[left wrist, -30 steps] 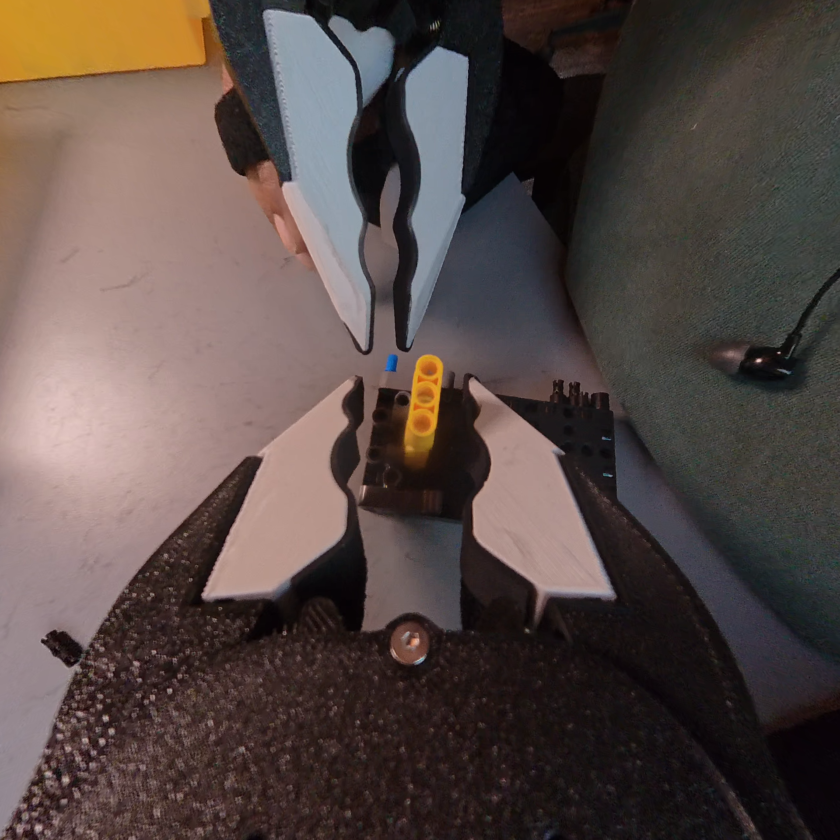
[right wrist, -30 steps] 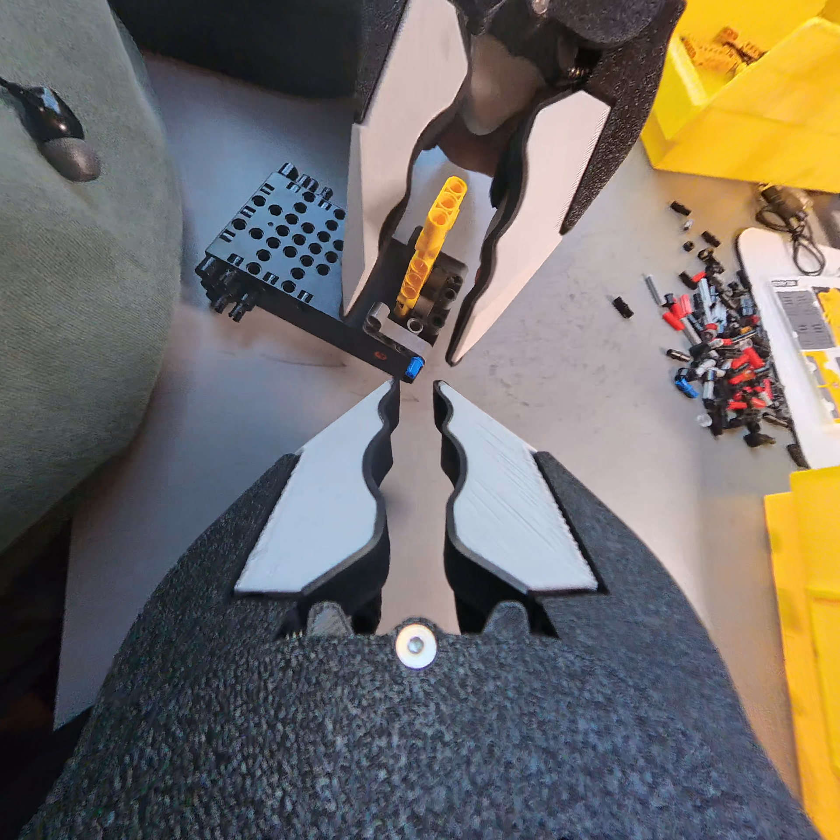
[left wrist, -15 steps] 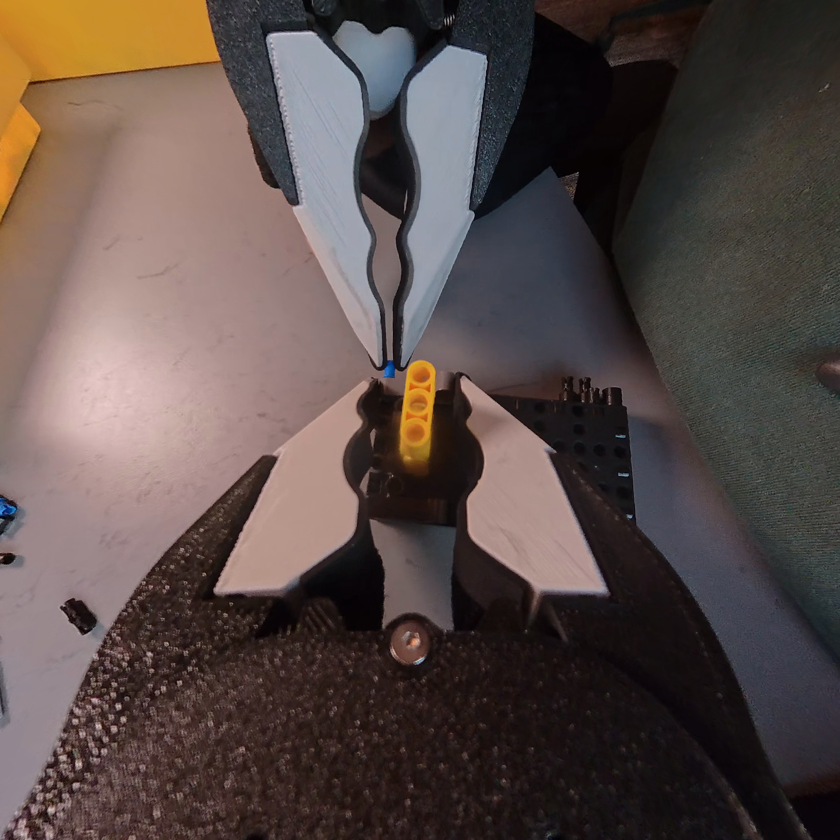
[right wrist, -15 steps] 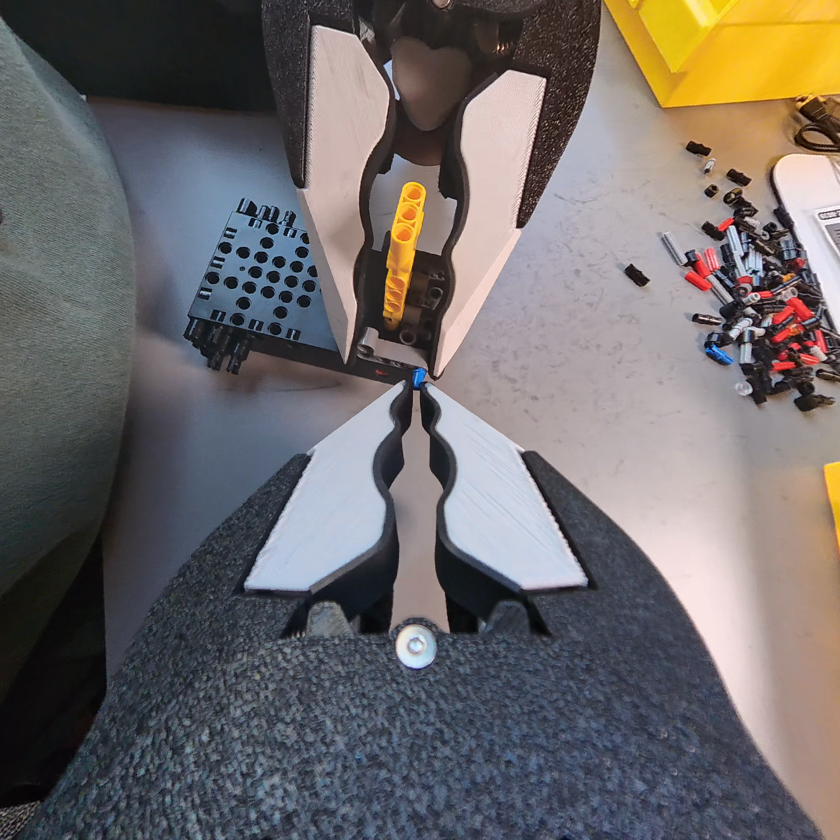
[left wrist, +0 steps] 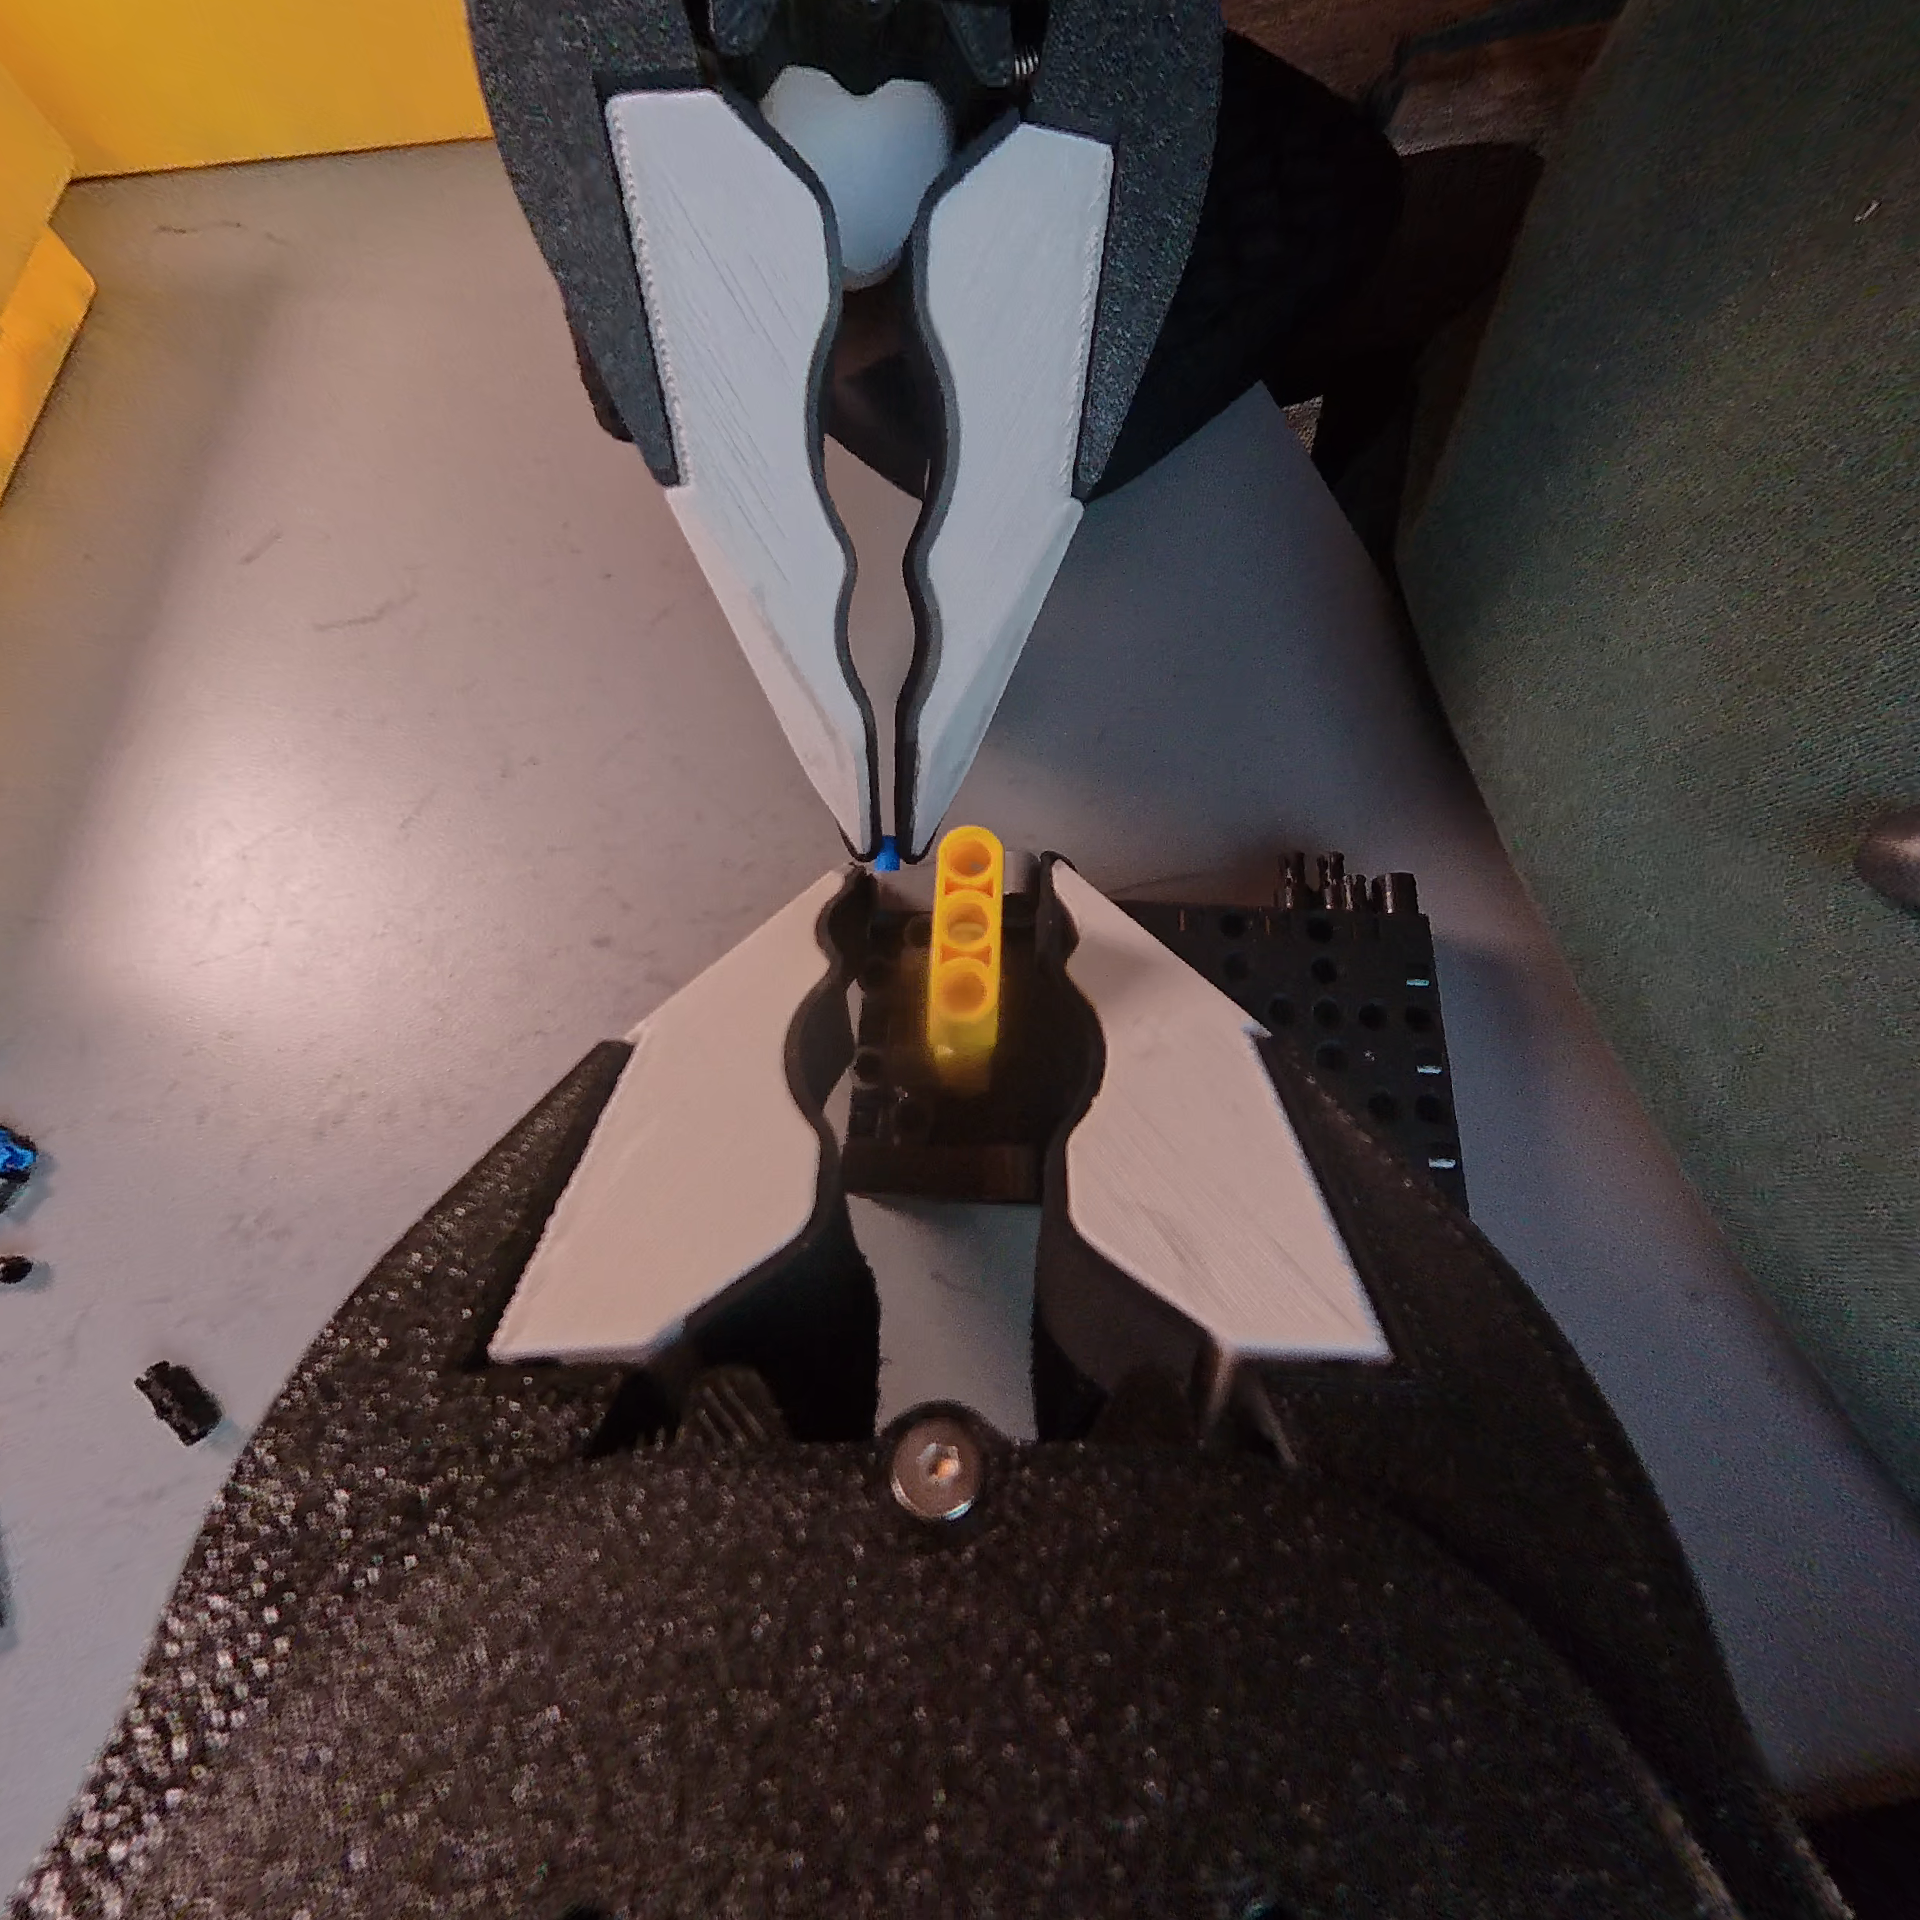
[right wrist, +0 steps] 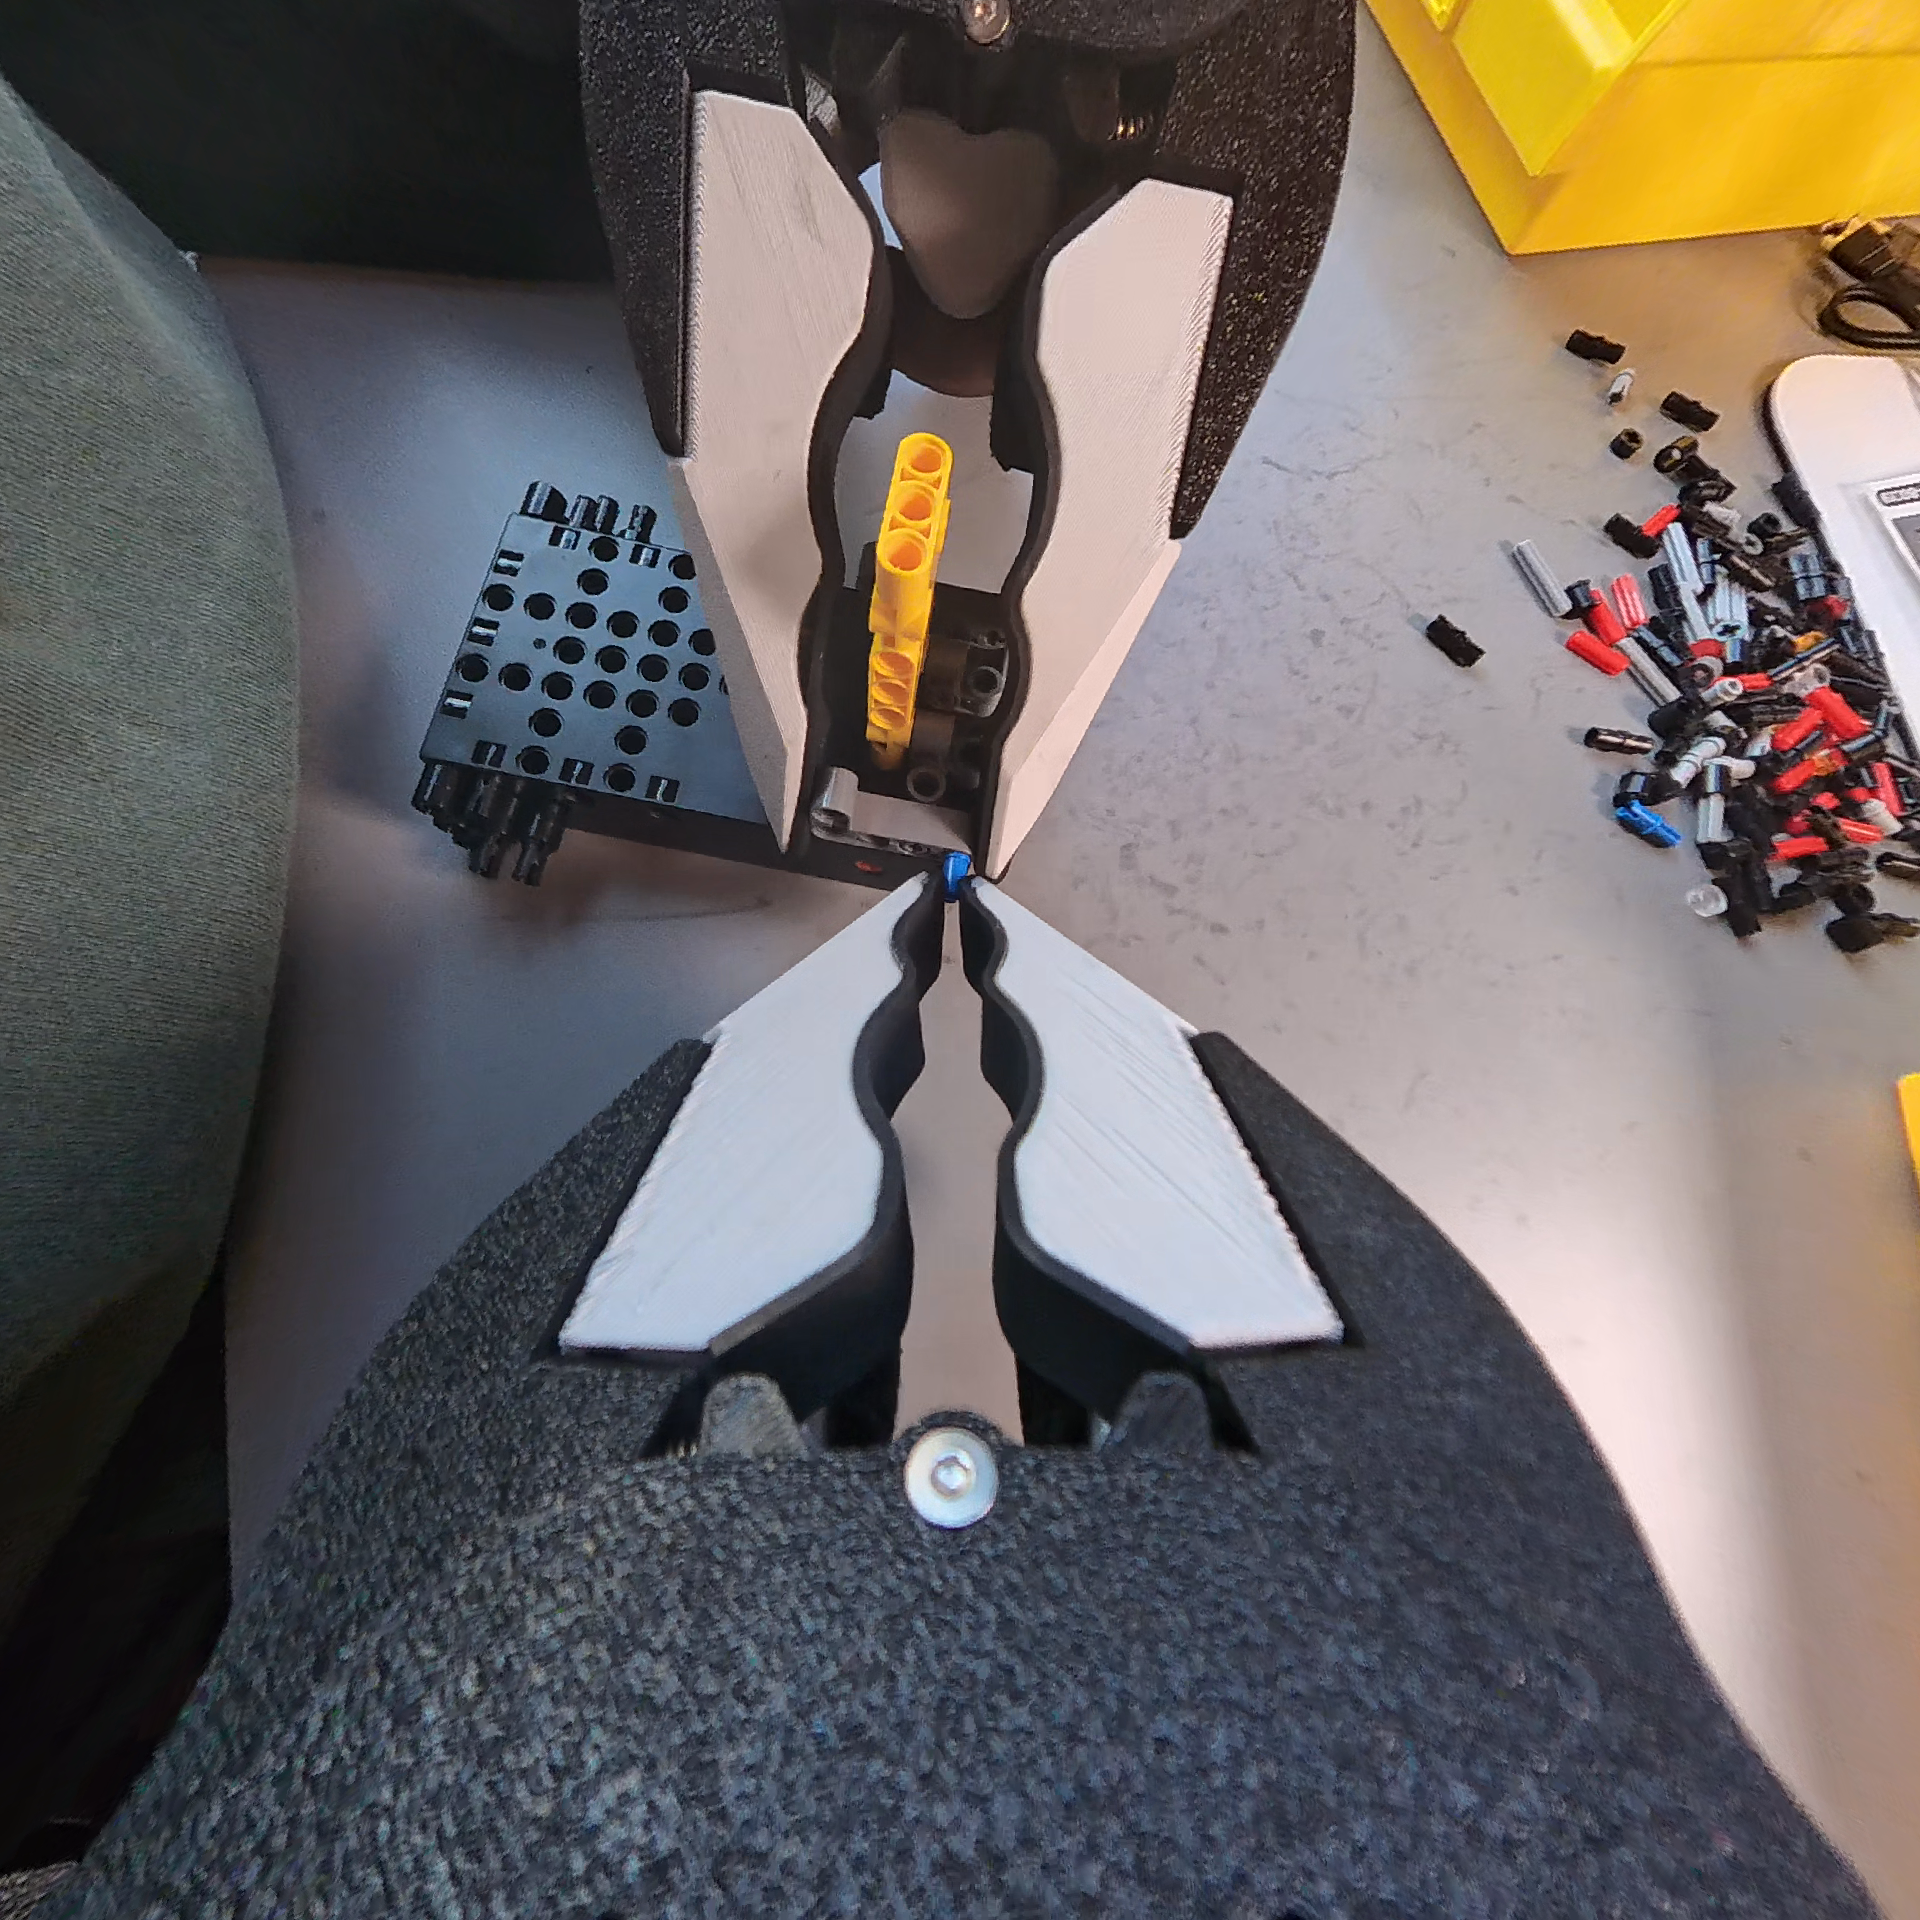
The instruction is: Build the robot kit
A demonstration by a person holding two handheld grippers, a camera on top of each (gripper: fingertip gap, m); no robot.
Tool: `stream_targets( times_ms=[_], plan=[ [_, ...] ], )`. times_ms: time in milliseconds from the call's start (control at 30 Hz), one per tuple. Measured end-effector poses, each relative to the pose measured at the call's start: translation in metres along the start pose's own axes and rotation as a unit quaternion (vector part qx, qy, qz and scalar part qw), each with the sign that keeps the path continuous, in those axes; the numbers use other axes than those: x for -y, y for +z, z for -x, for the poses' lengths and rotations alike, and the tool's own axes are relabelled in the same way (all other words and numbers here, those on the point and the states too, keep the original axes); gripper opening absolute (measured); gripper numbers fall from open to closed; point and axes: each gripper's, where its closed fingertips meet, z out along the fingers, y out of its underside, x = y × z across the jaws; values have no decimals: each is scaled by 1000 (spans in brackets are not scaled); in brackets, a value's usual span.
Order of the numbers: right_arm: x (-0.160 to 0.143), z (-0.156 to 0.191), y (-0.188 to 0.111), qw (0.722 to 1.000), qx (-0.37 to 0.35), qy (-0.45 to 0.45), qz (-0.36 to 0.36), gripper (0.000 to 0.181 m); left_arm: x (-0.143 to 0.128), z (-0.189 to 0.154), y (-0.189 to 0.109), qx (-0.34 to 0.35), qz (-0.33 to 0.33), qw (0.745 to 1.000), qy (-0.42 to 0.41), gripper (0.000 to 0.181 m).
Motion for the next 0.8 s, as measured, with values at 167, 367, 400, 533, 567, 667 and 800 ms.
stream_targets(
  times_ms=[167,367,400,533,567,667,800],
  plan=[
    [1,-1,-3,1000,6,10,-5,3,8,-1,-7,-16,-35,999,-14,49],
    [7,-23,-19,998,-5,43,-50,8,20,37,-66,44,-134,985,-100,49],
    [8,-29,-23,997,-11,48,-56,8,11,55,-73,84,-136,978,-131,46],
    [14,-36,-28,995,-14,50,-80,9,-23,103,-84,173,-123,953,-214,42],
    [16,-36,-28,995,-14,46,-83,9,-33,113,-82,197,-100,949,-224,41],
    [18,-35,-25,995,-16,39,-87,10,-68,133,-70,245,6,942,-228,35],
    [20,-33,-21,995,-15,31,-90,10,-78,138,-58,250,57,941,-220,21]
  ],
)
